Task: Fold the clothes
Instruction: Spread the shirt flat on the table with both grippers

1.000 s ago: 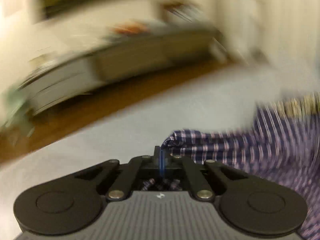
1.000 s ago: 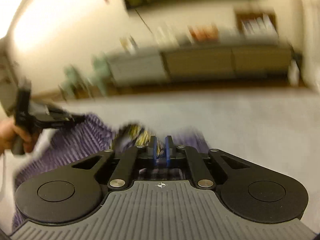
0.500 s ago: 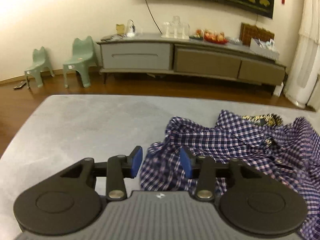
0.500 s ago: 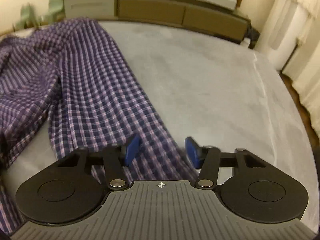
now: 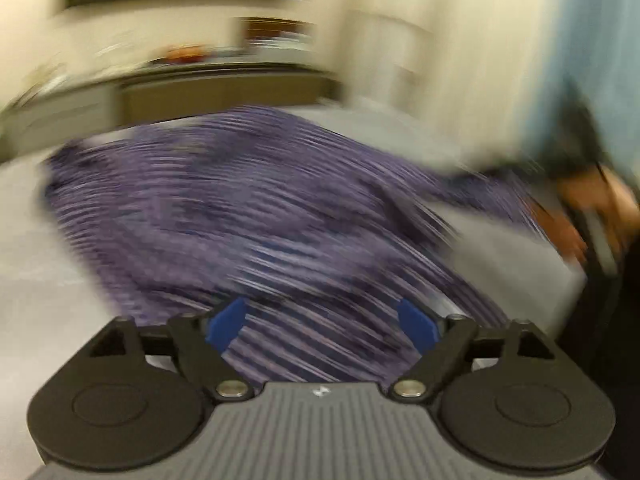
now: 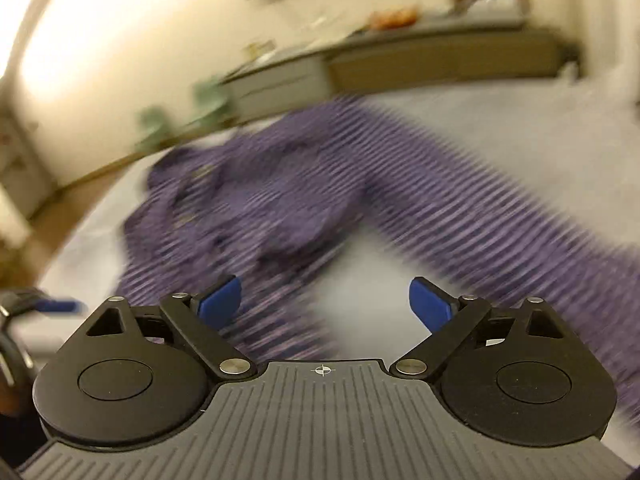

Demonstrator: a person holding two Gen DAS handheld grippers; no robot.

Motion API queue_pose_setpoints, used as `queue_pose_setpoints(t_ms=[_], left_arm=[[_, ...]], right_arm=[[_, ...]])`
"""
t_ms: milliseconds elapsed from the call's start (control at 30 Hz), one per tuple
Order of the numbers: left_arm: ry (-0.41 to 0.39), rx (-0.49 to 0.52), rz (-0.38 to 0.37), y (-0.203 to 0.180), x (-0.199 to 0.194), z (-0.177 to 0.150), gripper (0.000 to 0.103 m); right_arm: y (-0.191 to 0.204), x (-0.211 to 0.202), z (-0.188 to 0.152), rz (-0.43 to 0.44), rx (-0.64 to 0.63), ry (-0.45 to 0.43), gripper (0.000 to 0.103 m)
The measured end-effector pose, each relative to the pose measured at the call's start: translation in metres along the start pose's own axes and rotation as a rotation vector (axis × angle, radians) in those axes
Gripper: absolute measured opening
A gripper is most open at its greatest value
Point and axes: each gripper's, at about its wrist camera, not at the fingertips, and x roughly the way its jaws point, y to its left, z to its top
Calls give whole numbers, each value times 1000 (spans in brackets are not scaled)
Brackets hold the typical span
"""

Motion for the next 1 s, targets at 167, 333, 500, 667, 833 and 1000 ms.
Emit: queue_pose_setpoints(t_ms=[167,333,500,667,833,1000], left_arm=[[11,246,178,-54,40,-31,75],[2,-1,322,-3,1,-44,3],[-59,-374,497,61,-82,-75,3],[-72,-580,491,91,-130,-97,7],[-116,-515,502,75,-122,-82,4],[-63,-458,385,76,-125,-76,6]], right_arm=[[22,31,-29,-86,-137,125,26],[6,1,-30,-126,-76,26,1],[-16,-23,-45,-167,110,-44,1],[-5,-30,-67,-211,92,-13,2],[-6,-62,-86,-42,246,-100,2],[-22,-116,-128,18,465,-235,1]])
